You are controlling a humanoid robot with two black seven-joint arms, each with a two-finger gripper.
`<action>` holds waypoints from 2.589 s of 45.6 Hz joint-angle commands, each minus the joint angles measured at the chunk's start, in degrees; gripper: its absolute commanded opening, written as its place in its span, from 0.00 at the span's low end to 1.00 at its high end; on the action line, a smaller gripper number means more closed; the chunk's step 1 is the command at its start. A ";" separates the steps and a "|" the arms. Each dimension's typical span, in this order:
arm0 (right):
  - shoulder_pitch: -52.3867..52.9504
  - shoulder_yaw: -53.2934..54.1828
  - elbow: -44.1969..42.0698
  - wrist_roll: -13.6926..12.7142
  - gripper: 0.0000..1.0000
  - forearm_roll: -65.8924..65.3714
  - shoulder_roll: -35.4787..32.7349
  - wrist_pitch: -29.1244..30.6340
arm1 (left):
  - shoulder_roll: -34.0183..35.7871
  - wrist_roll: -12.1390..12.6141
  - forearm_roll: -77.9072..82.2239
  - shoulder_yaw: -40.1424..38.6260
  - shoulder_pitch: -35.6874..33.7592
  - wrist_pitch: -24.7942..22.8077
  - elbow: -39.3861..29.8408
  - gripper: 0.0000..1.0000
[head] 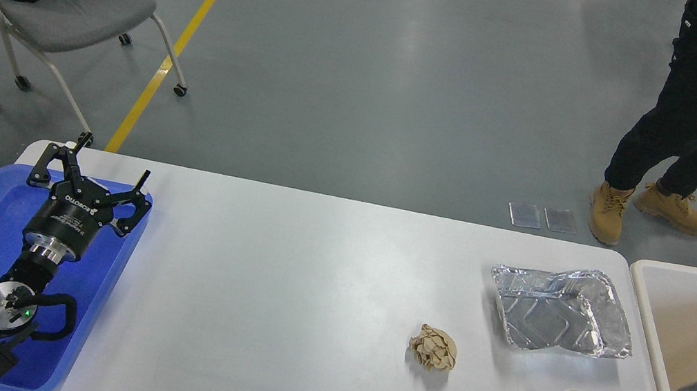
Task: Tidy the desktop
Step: 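Lower the right gripper down to the beige paper cup, then close the right gripper on the rim of the paper cup, then lift the paper cup and carry it toward the white bin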
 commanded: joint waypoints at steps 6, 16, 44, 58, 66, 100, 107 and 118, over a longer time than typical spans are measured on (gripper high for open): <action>-4.79 1.36 -3.58 0.17 0.98 -1.40 3.09 -3.55 | 0.00 0.00 0.00 -0.03 0.01 0.00 0.00 0.99; -6.10 1.63 -5.69 0.17 0.76 -1.75 4.67 -4.95 | 0.00 0.00 0.00 -0.03 -0.08 0.00 0.00 0.99; -6.28 1.63 -5.43 0.17 0.42 -1.66 5.11 -4.95 | 0.00 0.09 0.00 -0.03 0.01 0.00 0.00 0.99; -6.11 1.54 -4.99 0.17 0.00 -1.40 4.41 -4.87 | 0.00 0.09 0.00 0.06 0.01 0.00 0.00 0.99; -4.79 1.63 -2.45 0.34 0.00 -0.52 2.30 -4.87 | 0.00 0.09 0.00 0.06 0.01 0.00 0.00 0.99; 38.79 -12.61 9.95 0.34 0.00 1.24 -8.78 18.24 | 0.00 0.18 0.00 -0.03 0.01 -0.09 0.00 0.99; 48.99 -15.07 9.95 0.26 0.00 2.03 -8.43 25.01 | 0.09 0.18 0.00 -0.03 0.01 -0.09 0.00 0.99; 54.19 -16.39 9.77 0.08 0.00 1.77 -8.07 29.85 | 0.09 0.18 0.00 0.06 0.01 -0.09 0.00 0.99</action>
